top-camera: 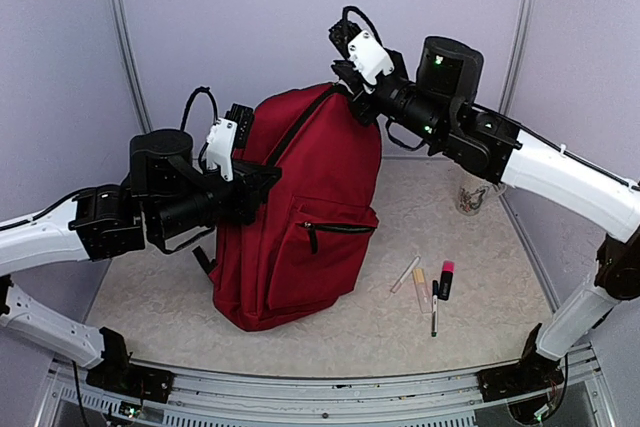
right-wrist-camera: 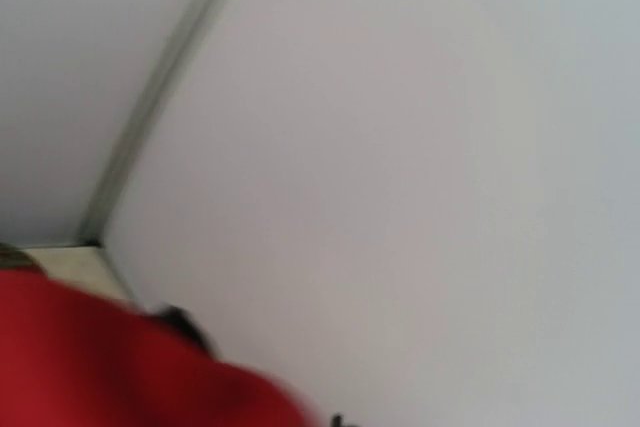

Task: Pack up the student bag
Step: Unzip the largest pocket of the student bag, then hold the student bag at the center of the board.

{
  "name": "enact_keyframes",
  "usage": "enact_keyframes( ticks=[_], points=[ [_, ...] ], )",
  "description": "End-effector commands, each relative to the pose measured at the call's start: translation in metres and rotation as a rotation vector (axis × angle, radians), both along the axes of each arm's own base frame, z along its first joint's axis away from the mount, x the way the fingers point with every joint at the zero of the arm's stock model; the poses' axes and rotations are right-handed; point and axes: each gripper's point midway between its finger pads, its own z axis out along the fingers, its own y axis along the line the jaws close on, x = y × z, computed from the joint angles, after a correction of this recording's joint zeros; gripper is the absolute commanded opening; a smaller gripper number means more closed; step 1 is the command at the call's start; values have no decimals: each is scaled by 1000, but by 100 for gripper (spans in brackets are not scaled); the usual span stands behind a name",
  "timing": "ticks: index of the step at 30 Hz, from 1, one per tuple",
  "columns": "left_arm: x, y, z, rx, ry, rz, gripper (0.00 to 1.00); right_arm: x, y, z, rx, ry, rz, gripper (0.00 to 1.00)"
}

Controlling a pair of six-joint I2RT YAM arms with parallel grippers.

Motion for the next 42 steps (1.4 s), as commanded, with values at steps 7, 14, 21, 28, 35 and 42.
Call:
enact_keyframes(
  ticks=[7, 14, 21, 28, 35, 42],
  points=[
    [-18, 33, -18, 14, 11, 9, 0, 75, -158, 32, 258, 3, -286, 0],
    [-18, 41, -49, 23, 90, -20, 0, 80, -136, -6, 173, 131, -110, 0],
    [-23, 28, -23, 119, 77, -48, 75, 32, -58, 10, 82, 94, 93, 0],
    [-53, 22, 63, 84, -85, -81, 91, -29, -1, 32, 58, 12, 203, 0],
    [-42, 10, 68, 173, -144, -42, 95, -63, 31, 38, 56, -17, 277, 0],
    [-19, 6, 51, 243, -124, -1, 66, -79, 47, 36, 55, -10, 330, 0]
  ],
)
